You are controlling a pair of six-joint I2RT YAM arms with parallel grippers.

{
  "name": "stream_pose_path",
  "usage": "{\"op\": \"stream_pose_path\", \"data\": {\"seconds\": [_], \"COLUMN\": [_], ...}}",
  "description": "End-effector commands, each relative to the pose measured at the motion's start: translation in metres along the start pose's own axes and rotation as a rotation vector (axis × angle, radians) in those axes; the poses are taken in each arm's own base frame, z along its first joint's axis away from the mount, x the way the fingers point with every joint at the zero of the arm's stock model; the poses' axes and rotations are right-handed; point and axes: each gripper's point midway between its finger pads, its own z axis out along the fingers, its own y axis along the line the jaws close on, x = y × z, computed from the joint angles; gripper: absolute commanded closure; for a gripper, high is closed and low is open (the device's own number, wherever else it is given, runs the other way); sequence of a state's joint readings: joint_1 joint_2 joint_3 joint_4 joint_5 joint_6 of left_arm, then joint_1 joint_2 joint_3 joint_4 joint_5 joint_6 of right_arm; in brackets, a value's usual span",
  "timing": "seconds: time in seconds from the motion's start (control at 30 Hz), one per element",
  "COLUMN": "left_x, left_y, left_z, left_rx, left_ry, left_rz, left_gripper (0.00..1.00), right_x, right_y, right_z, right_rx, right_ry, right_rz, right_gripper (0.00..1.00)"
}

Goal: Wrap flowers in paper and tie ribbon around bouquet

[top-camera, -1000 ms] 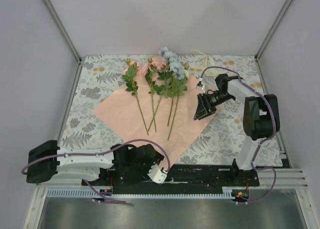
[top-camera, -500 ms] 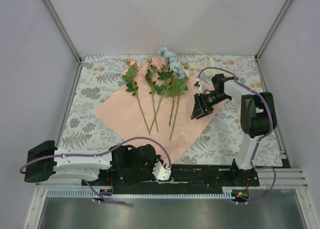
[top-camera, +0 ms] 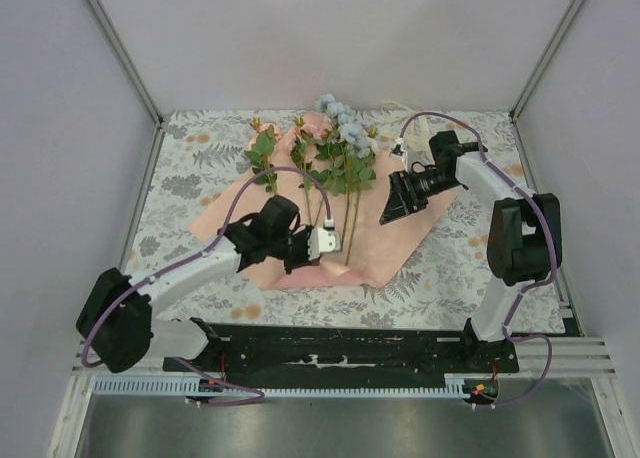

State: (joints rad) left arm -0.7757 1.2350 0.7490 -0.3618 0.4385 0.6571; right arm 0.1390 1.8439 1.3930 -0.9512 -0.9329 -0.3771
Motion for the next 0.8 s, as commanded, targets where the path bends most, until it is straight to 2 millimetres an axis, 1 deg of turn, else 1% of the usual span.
{"op": "stream_pose_path", "data": {"seconds": [0.0, 0.07, 0.17, 0.23, 0.27, 0.33, 0.4, 0.43, 0.5, 0.63, 0.67, 0.7, 0.73, 0.77], "left_x": [-0.019, -0.014, -0.001, 0.005, 0.010, 0.019, 0.029, 0.029, 0.033, 0.044, 0.046, 0.048, 0.050, 0.052], "left_y": [0.033, 0.054, 0.079, 0.100, 0.109, 0.121, 0.134, 0.140, 0.149, 0.160, 0.161, 0.162, 0.162, 0.163], "left_z": [-0.003, 0.002, 0.010, 0.014, 0.017, 0.023, 0.028, 0.028, 0.031, 0.037, 0.039, 0.040, 0.041, 0.043], "left_rx": [0.124, 0.140, 0.178, 0.184, 0.183, 0.180, 0.161, 0.154, 0.146, 0.121, 0.120, 0.118, 0.117, 0.117], "left_ry": [-0.089, -0.084, -0.052, -0.058, -0.049, -0.037, -0.021, -0.024, -0.022, 0.011, 0.017, 0.019, 0.025, 0.028], "left_rz": [-0.161, -0.210, -0.285, -0.338, -0.363, -0.392, -0.406, -0.403, -0.417, -0.422, -0.427, -0.430, -0.436, -0.439], "left_gripper": [0.98, 0.98, 0.98, 0.98, 0.98, 0.98, 0.98, 0.98, 0.98, 0.98, 0.98, 0.98, 0.98, 0.98], "right_x": [-0.015, -0.016, -0.016, -0.016, -0.016, -0.013, -0.005, -0.002, 0.002, 0.007, 0.009, 0.010, 0.011, 0.009], "right_y": [0.018, 0.019, 0.019, 0.018, 0.018, 0.020, 0.019, 0.018, 0.014, 0.007, 0.002, 0.000, -0.004, -0.008], "right_z": [-0.010, -0.007, -0.003, 0.001, 0.002, 0.008, 0.018, 0.024, 0.032, 0.043, 0.045, 0.046, 0.046, 0.044], "right_rx": [-0.052, -0.075, -0.093, -0.091, -0.093, -0.096, -0.091, -0.088, -0.077, -0.048, -0.018, -0.005, 0.023, 0.058], "right_ry": [-0.055, -0.054, -0.052, -0.045, -0.041, -0.024, 0.009, 0.022, 0.042, 0.064, 0.078, 0.087, 0.095, 0.099], "right_rz": [-0.081, -0.064, -0.051, -0.044, -0.040, -0.035, -0.030, -0.028, -0.020, 0.001, 0.008, 0.011, 0.011, 0.007], "right_gripper": [0.11, 0.11, 0.11, 0.14, 0.16, 0.17, 0.17, 0.18, 0.20, 0.33, 0.41, 0.46, 0.47, 0.43]}}
